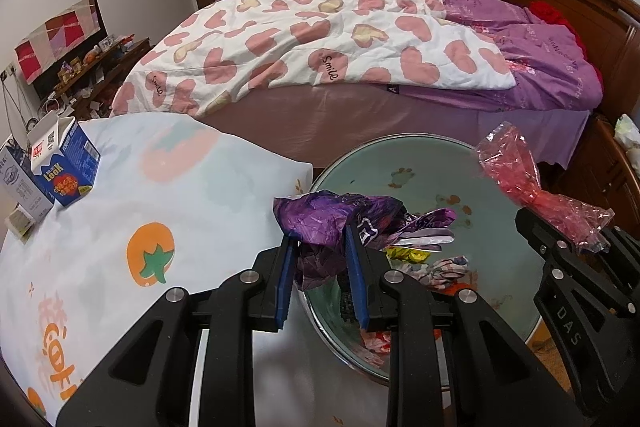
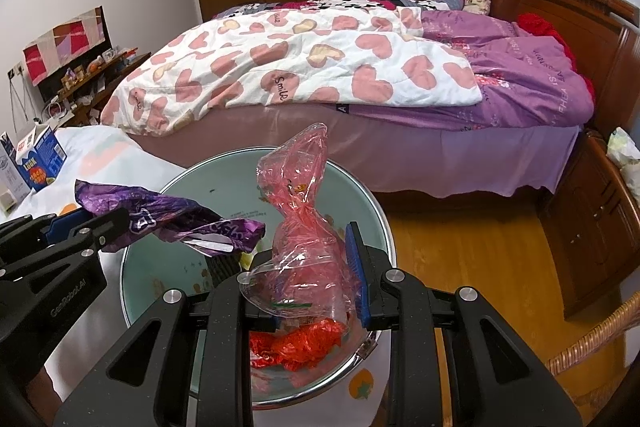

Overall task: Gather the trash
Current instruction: 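Carry the purple wrapper and pink bag over the blue bin, then open both tools over the bin to drop wrapper and pink bag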

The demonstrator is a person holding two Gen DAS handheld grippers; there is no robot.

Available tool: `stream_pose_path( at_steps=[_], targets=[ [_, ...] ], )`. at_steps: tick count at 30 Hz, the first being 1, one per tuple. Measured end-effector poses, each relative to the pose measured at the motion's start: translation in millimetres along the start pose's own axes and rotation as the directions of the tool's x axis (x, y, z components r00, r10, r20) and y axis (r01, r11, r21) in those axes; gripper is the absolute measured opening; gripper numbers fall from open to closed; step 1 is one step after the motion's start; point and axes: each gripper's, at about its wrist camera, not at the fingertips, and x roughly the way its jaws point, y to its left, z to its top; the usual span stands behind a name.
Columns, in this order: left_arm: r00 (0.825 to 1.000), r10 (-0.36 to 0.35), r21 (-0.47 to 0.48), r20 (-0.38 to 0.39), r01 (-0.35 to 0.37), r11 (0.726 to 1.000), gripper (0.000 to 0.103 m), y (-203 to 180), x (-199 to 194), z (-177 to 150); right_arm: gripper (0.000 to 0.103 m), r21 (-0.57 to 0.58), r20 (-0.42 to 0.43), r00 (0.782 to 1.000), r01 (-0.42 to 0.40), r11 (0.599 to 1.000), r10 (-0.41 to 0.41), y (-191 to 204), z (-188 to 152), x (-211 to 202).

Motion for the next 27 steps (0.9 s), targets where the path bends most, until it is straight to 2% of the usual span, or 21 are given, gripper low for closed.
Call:
stream_pose_path(
  at_steps=[19, 21, 25, 27],
  targets=[
    [0.999, 0.018, 0.000, -0.039, -0.019, 1.000, 0.025, -3, 16, -1, 0.028, -0.019, -0.067, 0.997, -0.028, 0.999, 0.027, 6, 2, 26],
    [0.999, 0.017, 0.002, -0.042, -0.017, 1.000, 0.025, -3, 17, -1, 0.030, -0.010, -0.080, 0.996, -0.036, 0.999, 0.035, 5, 3, 30],
    [0.999, 0.002, 0.010, -0.048, -0.002, 1.000, 0.029, -6, 18, -2, 0.044, 0.015, -0.083, 0.995, -0.059, 0.998, 0.060, 1, 1, 29],
    [0.999, -0.002, 0.009, -0.055, 0.003, 1.000, 0.029, -7, 19, -3, 0.045, 0.023, -0.069, 0.996, -0.057, 0.998, 0.058, 0, 2, 25]
  ],
)
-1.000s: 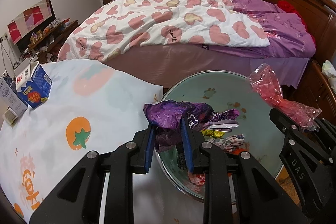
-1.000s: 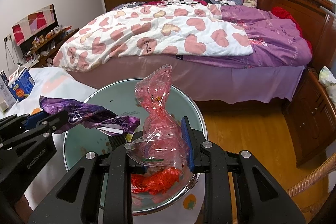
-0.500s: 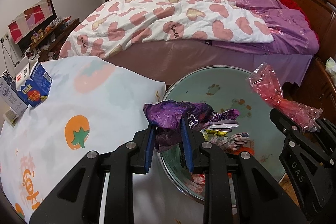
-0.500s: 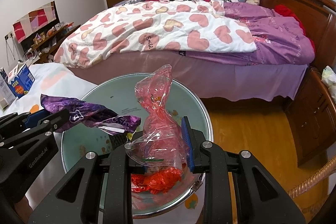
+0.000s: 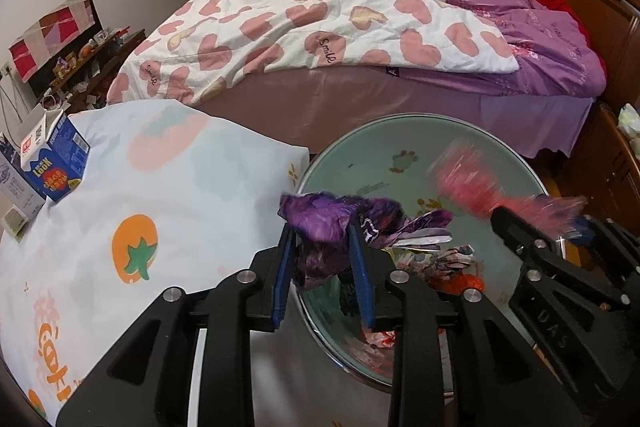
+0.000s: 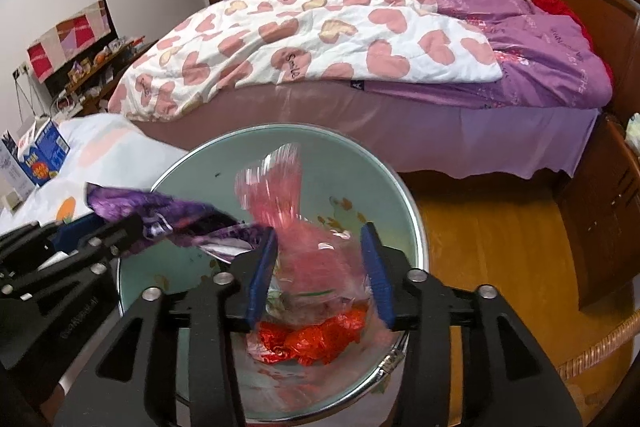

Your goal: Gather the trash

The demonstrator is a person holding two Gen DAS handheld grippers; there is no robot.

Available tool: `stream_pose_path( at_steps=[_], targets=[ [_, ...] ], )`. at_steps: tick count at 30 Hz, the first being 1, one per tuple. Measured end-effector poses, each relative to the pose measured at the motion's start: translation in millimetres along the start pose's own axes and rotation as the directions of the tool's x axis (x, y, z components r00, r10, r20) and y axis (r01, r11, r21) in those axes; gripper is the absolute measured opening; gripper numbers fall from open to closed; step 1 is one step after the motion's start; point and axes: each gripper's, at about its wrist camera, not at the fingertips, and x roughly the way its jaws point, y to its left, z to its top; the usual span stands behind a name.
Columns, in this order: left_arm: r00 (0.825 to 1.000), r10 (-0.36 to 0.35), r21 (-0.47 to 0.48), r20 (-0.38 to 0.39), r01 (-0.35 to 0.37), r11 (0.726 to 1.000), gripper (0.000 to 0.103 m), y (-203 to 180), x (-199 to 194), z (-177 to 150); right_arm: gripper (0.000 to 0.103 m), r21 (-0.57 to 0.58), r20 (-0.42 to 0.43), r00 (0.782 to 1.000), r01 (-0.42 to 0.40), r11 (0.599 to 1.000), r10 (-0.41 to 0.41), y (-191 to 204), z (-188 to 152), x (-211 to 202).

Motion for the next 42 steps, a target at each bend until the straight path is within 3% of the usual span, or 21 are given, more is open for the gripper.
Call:
stream_pose_path(
  at_steps=[2, 4, 8, 11, 13, 15, 27, 31, 42],
  targets=[
    [1.000, -0.002, -0.002, -0.002, 0.002, 1.000, 0.035, 0, 0, 0, 0.045, 0.004, 0.014, 1.000, 0.000, 1.000, 0.000, -2, 1, -5],
    [1.000, -0.001, -0.004, 0.002, 0.001, 1.000, 0.051, 0, 0, 0, 0.045, 0.016, 0.031, 1.000, 0.002, 1.000, -0.002, -5, 1, -11],
    [1.000, -0.003, -0.012, 0.017, 0.003, 1.000, 0.061, 0, -7, -1, 0.046, 0.062, 0.072, 0.997, 0.011, 0.998, -0.015, -14, 1, -25],
    [0.999, 0.010, -0.022, 0.035, -0.009, 1.000, 0.072, 3, -15, -3, 0.058, 0.094, 0.097, 0.995, 0.026, 0.995, -0.035, -19, -3, -36],
    [0.999, 0.013, -0.022, 0.043, -0.012, 1.000, 0.079, 4, -21, -7, 0.074, 0.112, 0.120, 0.991, 0.046, 0.993, -0.059, -21, -9, -44],
    [0.998, 0.028, -0.028, 0.054, -0.027, 0.999, 0.084, 7, -29, -12, 0.080, 0.129, 0.144, 0.987, 0.059, 0.990, -0.078, -20, -15, -53],
    [0.993, 0.088, -0.066, 0.082, -0.083, 0.994, 0.089, 27, -76, -58, 0.087, 0.153, 0.185, 0.980, 0.040, 0.987, -0.068, -4, -49, -101],
    [0.984, 0.118, -0.079, 0.131, -0.109, 0.991, 0.096, 31, -102, -75, 0.087, 0.122, 0.224, 0.972, 0.049, 0.991, -0.076, 6, -59, -122],
    [0.962, 0.151, -0.136, 0.228, -0.122, 0.983, 0.097, 43, -165, -109, 0.087, 0.084, 0.317, 0.947, 0.021, 0.996, -0.047, 27, -80, -182]
  ],
)
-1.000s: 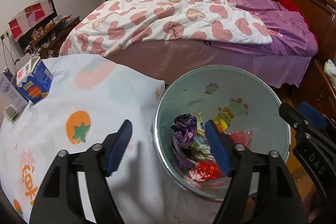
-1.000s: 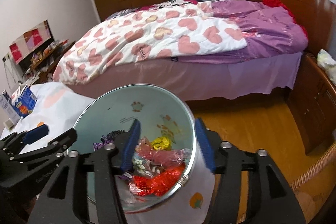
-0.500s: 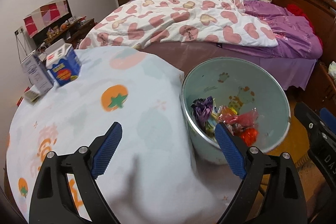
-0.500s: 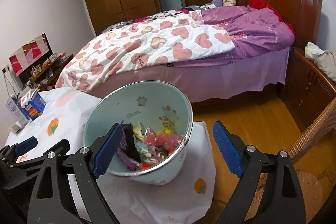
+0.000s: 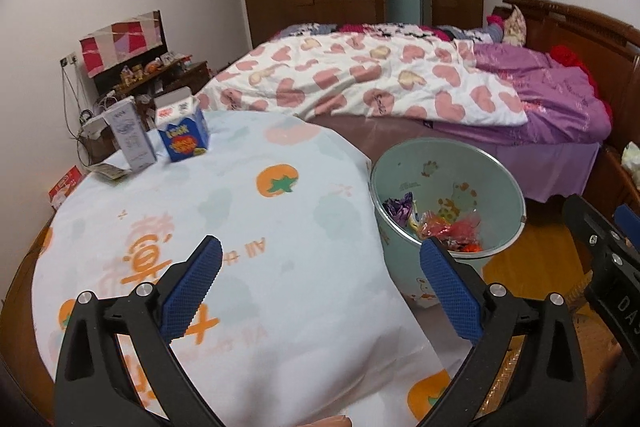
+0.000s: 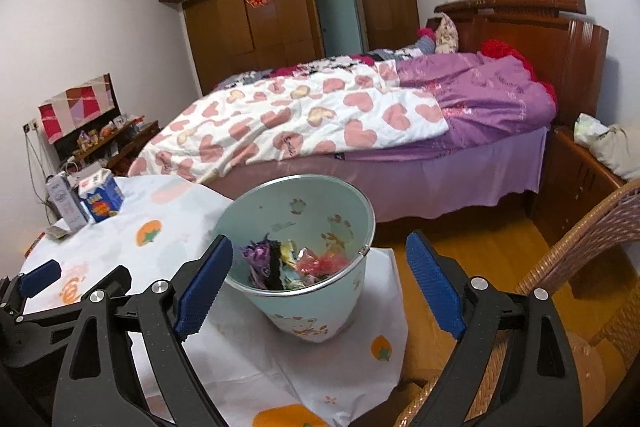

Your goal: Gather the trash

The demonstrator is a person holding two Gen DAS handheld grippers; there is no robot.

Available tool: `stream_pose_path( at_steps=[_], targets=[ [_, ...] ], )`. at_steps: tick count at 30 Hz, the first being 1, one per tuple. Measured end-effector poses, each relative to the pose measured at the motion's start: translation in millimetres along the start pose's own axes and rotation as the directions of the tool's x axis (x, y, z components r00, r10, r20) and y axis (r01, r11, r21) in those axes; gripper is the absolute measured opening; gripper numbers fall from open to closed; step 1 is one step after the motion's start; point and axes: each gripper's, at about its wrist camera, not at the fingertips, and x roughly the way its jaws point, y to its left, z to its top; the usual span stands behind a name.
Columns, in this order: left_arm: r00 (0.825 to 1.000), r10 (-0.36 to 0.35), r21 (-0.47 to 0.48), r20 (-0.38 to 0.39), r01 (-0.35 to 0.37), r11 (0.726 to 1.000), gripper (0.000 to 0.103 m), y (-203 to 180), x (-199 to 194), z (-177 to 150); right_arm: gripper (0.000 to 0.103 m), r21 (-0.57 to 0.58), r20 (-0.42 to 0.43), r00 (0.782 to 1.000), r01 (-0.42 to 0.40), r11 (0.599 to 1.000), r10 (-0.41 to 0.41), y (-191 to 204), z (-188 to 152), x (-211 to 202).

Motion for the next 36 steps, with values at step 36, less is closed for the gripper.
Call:
stream_pose_path(
  at_steps=[36],
  targets=[
    [0.990, 0.076, 0.004, 0.121, -0.077, 0.997, 0.097, -4, -64, 8, 0.090, -0.034, 0.112, 0.994, 0.007, 0.999, -0.003, 4, 15, -55]
  ],
)
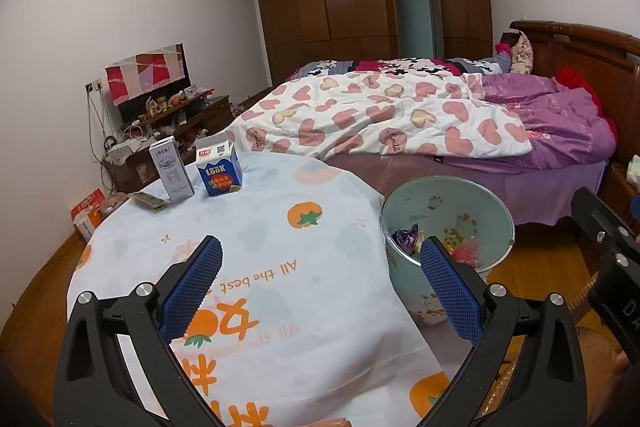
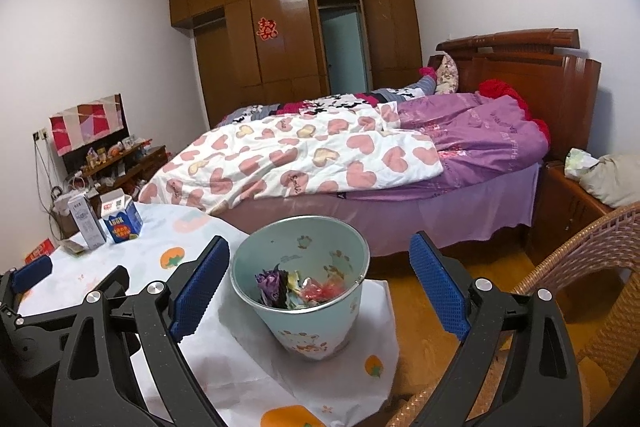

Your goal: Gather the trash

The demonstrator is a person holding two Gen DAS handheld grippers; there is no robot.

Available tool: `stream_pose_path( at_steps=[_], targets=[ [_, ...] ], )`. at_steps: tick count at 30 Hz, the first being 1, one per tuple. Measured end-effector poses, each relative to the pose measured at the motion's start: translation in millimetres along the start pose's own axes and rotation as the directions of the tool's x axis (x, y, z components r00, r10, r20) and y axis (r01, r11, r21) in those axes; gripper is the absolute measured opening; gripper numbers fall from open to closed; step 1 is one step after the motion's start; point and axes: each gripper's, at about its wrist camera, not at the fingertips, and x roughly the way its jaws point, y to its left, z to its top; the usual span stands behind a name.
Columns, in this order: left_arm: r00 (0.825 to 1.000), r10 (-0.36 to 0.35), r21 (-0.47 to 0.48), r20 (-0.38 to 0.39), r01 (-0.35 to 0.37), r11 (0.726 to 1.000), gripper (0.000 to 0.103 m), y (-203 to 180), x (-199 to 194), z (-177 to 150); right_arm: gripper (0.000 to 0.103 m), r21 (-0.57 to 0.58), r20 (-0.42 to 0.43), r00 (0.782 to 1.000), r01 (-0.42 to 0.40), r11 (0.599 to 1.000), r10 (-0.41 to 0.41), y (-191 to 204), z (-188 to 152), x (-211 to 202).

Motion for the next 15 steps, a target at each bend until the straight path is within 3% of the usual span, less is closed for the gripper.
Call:
stream_pose_path(
  at_steps=[15],
  targets=[
    [1.000, 0.019, 0.021, -0.021, -0.018, 1.000, 0.097, -2.4, 4.6, -3.4, 0.091, -0.014, -0.072, 0.996, 0.042, 0.999, -0.043, 0.8, -6.1, 9.4]
  ],
)
